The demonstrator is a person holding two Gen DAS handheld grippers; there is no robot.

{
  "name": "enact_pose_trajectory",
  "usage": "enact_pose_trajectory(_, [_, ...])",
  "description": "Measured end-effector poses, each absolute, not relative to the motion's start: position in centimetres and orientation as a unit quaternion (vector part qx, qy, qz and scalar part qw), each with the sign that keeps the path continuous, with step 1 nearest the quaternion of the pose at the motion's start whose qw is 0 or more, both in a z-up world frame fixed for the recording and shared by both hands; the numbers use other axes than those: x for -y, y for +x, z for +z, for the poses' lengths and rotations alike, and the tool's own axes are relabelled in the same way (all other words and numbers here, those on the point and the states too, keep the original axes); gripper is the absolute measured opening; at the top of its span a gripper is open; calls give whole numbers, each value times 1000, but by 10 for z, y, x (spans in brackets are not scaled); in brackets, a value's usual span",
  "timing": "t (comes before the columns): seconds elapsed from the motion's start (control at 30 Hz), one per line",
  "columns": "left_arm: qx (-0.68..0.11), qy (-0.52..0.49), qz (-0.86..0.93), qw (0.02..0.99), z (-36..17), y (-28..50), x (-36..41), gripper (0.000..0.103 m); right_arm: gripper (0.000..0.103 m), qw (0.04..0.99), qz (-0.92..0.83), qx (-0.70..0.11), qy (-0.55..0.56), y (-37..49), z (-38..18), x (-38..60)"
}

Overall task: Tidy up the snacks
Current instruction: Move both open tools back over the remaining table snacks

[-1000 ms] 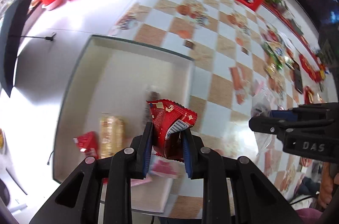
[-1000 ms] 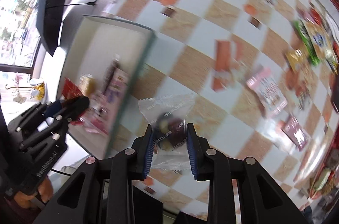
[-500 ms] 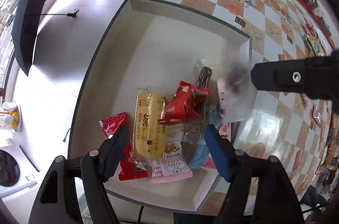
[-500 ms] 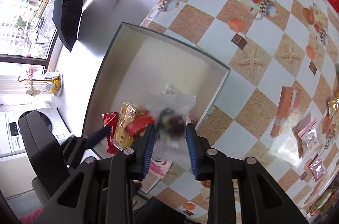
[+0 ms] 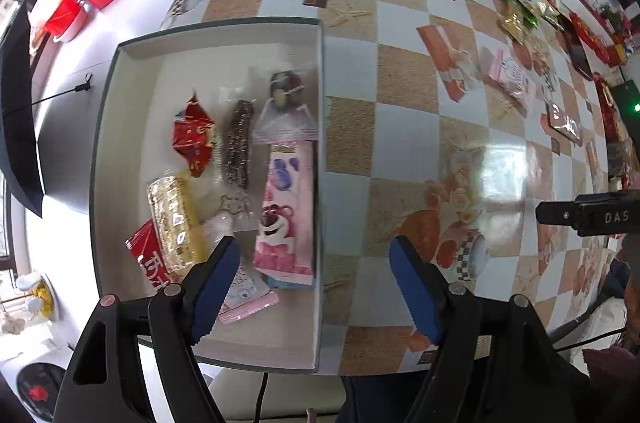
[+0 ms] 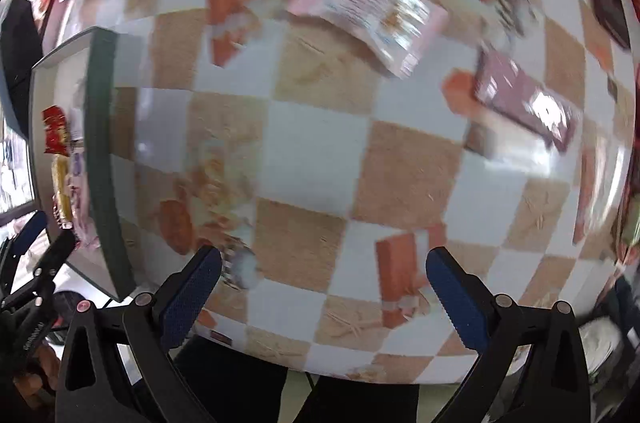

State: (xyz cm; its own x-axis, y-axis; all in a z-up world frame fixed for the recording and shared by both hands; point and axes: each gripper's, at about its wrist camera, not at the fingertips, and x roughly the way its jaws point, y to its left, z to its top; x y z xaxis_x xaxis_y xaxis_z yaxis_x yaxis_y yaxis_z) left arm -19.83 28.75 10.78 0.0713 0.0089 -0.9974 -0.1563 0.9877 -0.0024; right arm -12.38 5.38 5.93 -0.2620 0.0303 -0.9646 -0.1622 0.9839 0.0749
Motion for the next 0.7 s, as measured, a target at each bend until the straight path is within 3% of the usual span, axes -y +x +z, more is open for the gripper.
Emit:
enact_pose_trajectory(0.27, [-693,-14,22,720,99,-186,-240,80,103,569,-5,-822,27,-156,32,40])
enact_pose_trajectory(0.7, [-698,-29,-7,715,102,-134,-200,80,103,565,-11,-822,69,-180,25,85])
